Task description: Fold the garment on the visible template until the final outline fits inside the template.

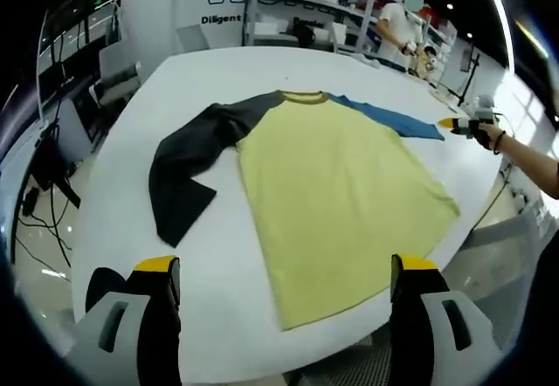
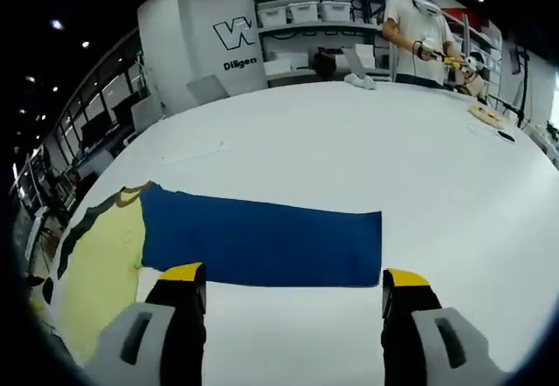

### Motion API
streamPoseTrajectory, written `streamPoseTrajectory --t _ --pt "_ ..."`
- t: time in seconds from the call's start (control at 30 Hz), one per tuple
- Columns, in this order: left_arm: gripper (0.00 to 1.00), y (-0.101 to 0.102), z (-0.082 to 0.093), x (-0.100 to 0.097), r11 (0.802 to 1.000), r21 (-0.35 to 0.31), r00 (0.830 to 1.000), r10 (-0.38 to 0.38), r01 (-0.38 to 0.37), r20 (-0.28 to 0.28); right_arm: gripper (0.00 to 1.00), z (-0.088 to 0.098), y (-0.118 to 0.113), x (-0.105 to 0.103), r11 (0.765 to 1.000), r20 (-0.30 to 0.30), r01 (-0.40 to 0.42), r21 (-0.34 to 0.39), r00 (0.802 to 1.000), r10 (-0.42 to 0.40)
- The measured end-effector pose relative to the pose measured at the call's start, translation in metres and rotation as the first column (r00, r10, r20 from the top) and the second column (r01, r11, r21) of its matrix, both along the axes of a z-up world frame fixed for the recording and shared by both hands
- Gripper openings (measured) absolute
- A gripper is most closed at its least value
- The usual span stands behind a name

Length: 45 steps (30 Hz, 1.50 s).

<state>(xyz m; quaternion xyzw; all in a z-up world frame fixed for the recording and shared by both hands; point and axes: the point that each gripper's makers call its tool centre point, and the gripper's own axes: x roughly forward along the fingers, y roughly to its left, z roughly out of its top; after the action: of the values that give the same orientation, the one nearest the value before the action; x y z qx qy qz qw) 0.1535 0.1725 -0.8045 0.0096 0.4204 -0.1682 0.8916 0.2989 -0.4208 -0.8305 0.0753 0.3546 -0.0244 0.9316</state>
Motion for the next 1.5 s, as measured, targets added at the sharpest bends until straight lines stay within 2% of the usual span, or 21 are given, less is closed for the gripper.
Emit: streamPoseTrajectory --t 0.1,0.2,0.3,0.33,0.4,0.53,0.67,0.77,0.93,1.07,1.27,1.5 --pt "0.99 0.0 -0.002 0.002 1.0 0.011 1.0 -0.003 0.003 -0.002 0.75 -0.007 -0.01 0.001 0.999 -0.012 0.045 0.006 0.999 -0.045" --pt "0.99 0.001 -0.007 0.003 1.0 0.019 1.0 -0.001 0.001 -0.017 0.71 -0.011 -0.01 -0.005 0.991 -0.017 0.114 0.07 0.993 -0.113" --pt "0.99 0.001 -0.007 0.005 1.0 0.017 1.0 0.004 -0.004 -0.013 0.69 -0.016 -0.016 -0.003 0.992 -0.019 0.117 0.054 0.993 -0.116" --pt "0.99 0.001 -0.006 0.005 1.0 0.017 1.0 0.006 -0.005 -0.011 0.67 -0.019 -0.021 -0.004 0.994 -0.038 0.105 0.011 0.994 -0.104" --pt "0.99 0.001 -0.006 0.006 1.0 0.02 1.0 0.005 -0.005 -0.01 0.61 -0.023 -0.023 -0.004 0.995 -0.052 0.096 -0.021 0.994 -0.097" --pt "0.99 0.004 -0.007 0.005 0.999 0.033 1.0 0.008 -0.007 -0.02 0.48 -0.032 -0.028 -0.004 0.991 -0.07 0.131 0.011 0.989 -0.13" --pt "0.99 0.008 -0.004 0.005 0.999 0.035 1.0 0.017 -0.016 -0.012 0.34 -0.038 -0.037 -0.008 0.987 -0.096 0.156 -0.026 0.983 -0.158" --pt "0.97 0.011 -0.004 0.006 0.999 0.041 1.0 0.026 -0.025 -0.008 0.2 -0.037 -0.045 -0.01 0.98 -0.095 0.195 -0.032 0.976 -0.197" --pt "0.97 0.011 -0.003 0.007 0.999 0.042 1.0 0.023 -0.023 -0.005 0.05 -0.038 -0.051 -0.015 0.974 -0.105 0.217 -0.065 0.969 -0.223" --pt "0.97 0.01 -0.003 0.008 0.999 0.042 1.0 0.023 -0.023 -0.006 0.01 -0.038 -0.057 -0.013 0.971 -0.106 0.225 -0.081 0.967 -0.233" --pt "0.97 0.007 -0.005 0.003 1.0 0.028 1.0 0.013 -0.012 -0.022 0.0 -0.038 -0.059 -0.011 0.968 -0.123 0.229 -0.098 0.963 -0.24" --pt "0.99 0.002 -0.007 -0.004 1.0 0.027 0.999 -0.011 0.012 -0.04 0.0 -0.028 -0.06 -0.006 0.955 -0.091 0.292 -0.051 0.951 -0.295"
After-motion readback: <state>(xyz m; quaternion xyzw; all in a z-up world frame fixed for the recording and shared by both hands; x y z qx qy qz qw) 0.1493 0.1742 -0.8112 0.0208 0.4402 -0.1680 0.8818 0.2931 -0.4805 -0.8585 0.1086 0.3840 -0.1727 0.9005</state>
